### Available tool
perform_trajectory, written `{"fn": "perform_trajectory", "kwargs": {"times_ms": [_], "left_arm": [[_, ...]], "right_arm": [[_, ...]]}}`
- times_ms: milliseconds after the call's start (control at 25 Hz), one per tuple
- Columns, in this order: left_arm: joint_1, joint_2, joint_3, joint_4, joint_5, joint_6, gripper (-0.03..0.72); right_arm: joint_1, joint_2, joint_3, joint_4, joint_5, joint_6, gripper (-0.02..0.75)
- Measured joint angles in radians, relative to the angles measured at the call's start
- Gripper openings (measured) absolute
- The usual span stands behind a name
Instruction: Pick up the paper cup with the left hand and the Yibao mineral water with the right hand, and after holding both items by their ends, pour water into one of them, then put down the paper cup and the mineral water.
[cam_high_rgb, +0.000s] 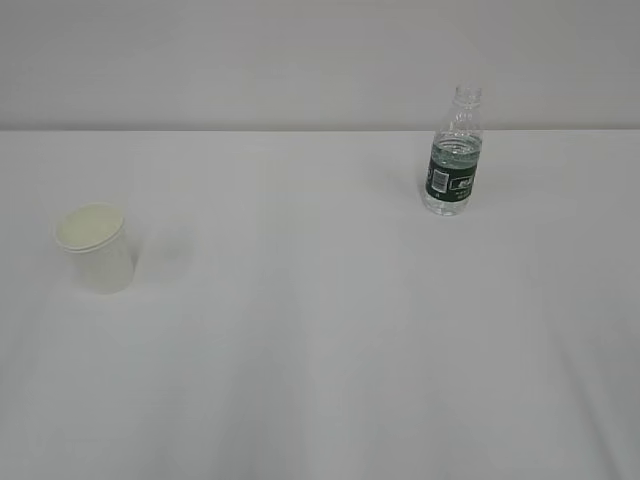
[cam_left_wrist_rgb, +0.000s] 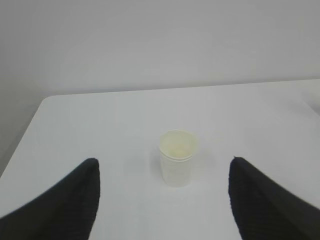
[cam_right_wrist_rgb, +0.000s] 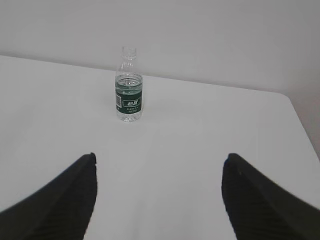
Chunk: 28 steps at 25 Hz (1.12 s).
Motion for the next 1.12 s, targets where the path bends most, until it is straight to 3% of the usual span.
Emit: {"fn": "perform_trajectory", "kwargs": {"times_ms": [560, 600, 720, 1120], "left_arm": [[0.0, 0.0, 0.0, 0.003, -0.012, 0.002, 0.572], [0.0, 0.0, 0.0, 0.003, -0.012, 0.002, 0.572], [0.0, 0.0, 0.0, 0.003, -0.012, 0.002, 0.572], [0.0, 0.022, 0.0, 0.003, -0.013, 0.002, 0.572]], "right_arm": [[0.0, 0.116, 0.008, 0.061, -0.062, -0.189, 0.588], [0.0, 0.123, 0.055, 0.157, -0.072, -0.21, 0.588], [0.0, 0.133, 0.077, 0.199, -0.108, -0.246, 0.588], [0.0, 0.2, 0.1, 0.224, -0.214, -0.262, 0.588]]}}
